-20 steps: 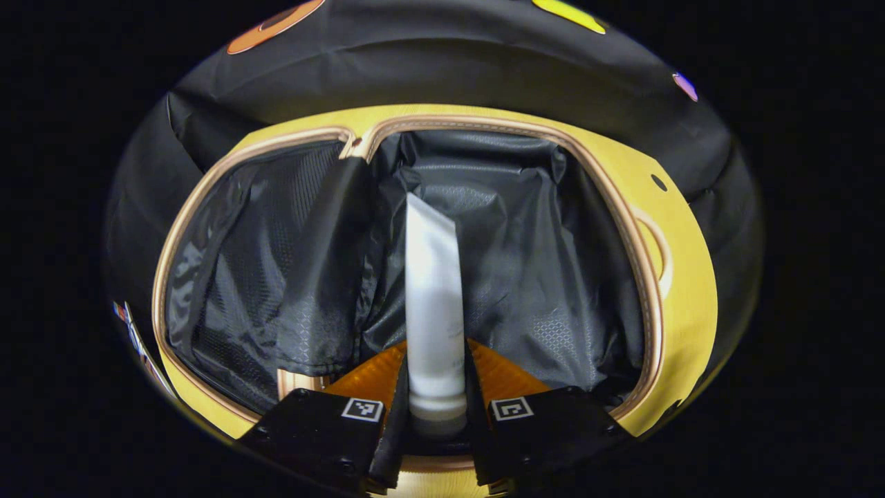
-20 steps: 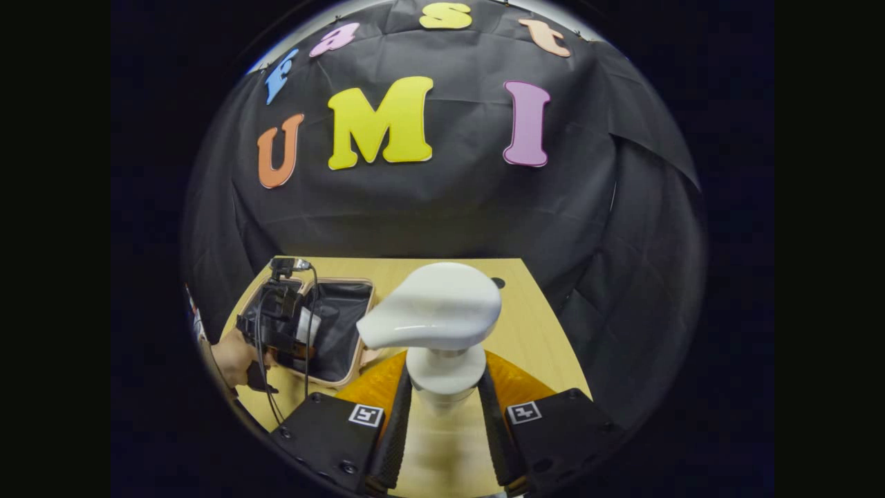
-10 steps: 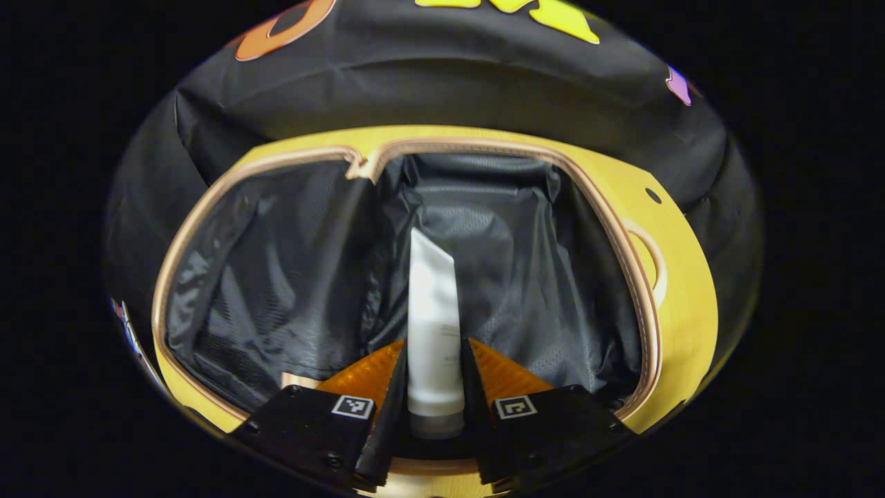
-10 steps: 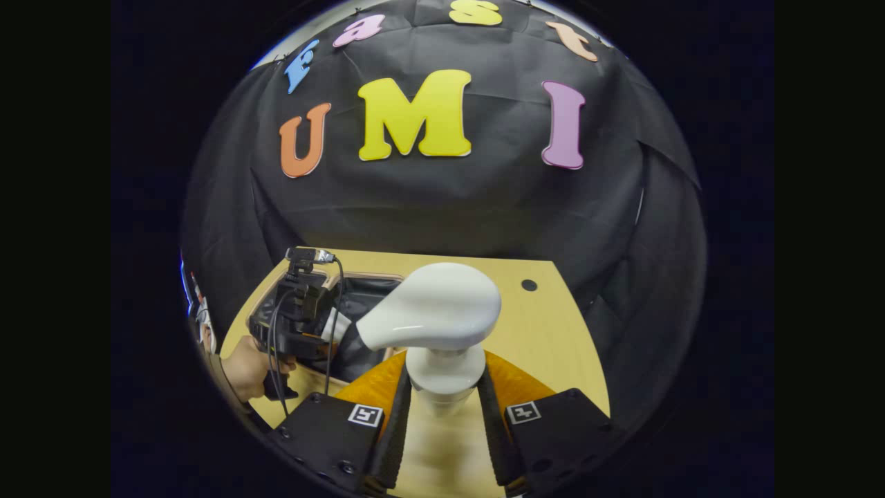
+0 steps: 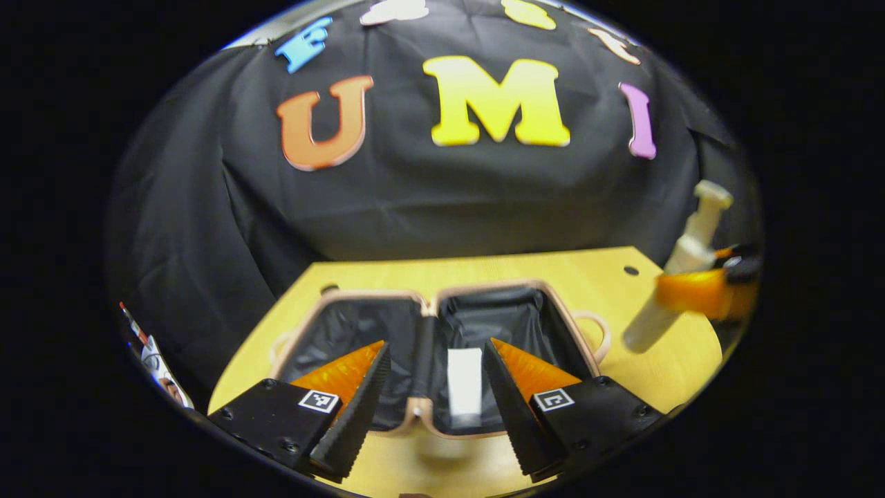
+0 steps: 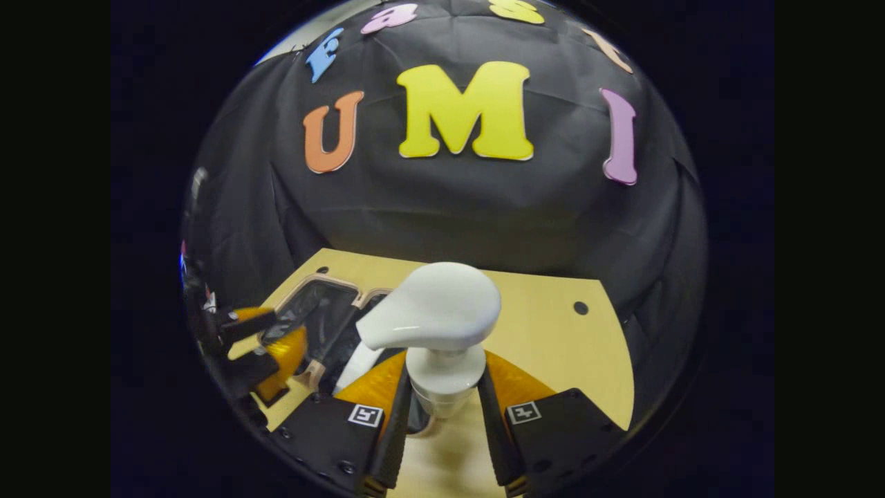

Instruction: First open the suitcase, pack the skin care products into it, and then close the suitcase.

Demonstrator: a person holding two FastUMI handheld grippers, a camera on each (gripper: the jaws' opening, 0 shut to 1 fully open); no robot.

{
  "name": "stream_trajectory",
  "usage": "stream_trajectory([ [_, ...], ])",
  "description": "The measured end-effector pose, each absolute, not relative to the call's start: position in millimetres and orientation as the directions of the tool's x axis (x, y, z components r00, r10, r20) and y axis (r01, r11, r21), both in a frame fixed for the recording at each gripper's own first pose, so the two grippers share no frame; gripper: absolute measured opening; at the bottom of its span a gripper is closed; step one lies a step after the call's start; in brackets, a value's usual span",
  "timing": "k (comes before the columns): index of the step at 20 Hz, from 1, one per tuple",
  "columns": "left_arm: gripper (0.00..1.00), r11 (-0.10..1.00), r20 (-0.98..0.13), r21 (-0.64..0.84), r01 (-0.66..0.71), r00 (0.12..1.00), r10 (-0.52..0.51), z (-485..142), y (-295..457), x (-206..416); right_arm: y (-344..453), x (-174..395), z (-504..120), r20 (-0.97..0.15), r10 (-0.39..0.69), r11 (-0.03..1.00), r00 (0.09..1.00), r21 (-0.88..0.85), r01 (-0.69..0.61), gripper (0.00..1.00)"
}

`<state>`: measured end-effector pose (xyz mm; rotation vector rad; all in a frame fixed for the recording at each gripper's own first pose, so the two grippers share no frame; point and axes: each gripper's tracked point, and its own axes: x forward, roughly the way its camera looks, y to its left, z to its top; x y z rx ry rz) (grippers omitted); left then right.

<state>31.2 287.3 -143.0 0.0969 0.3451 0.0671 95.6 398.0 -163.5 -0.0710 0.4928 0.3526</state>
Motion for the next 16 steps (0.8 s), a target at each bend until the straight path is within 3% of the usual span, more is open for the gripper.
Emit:
stream_trajectory([
  [2, 0.91, 0.991, -0.226, 0.117, -0.070, 0.970, 0.095, -107.6, 301.8, 14.8, 424.2, 99.0, -186.2, -0.504, 0.324, 0.928, 0.801, 0.007, -0.372, 0.45],
  [3, 0.86, 0.989, -0.186, 0.118, -0.085, 0.977, 0.106, -93.3, 309.7, 8.1, 434.2, 101.1, -197.8, -0.518, 0.326, 0.925, 0.791, 0.003, -0.379, 0.48],
  [5, 0.92, 0.986, -0.139, 0.112, -0.123, 0.981, 0.138, -74.7, 325.8, -7.5, 452.4, 97.9, -227.4, -0.571, 0.321, 0.921, 0.756, 0.002, -0.390, 0.48],
  [11, 0.93, 0.975, -0.135, 0.068, -0.214, 0.966, 0.221, -62.9, 363.2, -29.2, 479.3, 87.0, -298.5, -0.731, 0.257, 0.943, 0.632, 0.047, -0.329, 0.48],
  [16, 0.93, 0.975, -0.084, 0.083, -0.207, 0.973, 0.213, -37.5, 376.5, -30.3, 483.5, 105.8, -300.5, -0.756, 0.225, 0.961, 0.615, 0.066, -0.270, 0.47],
])
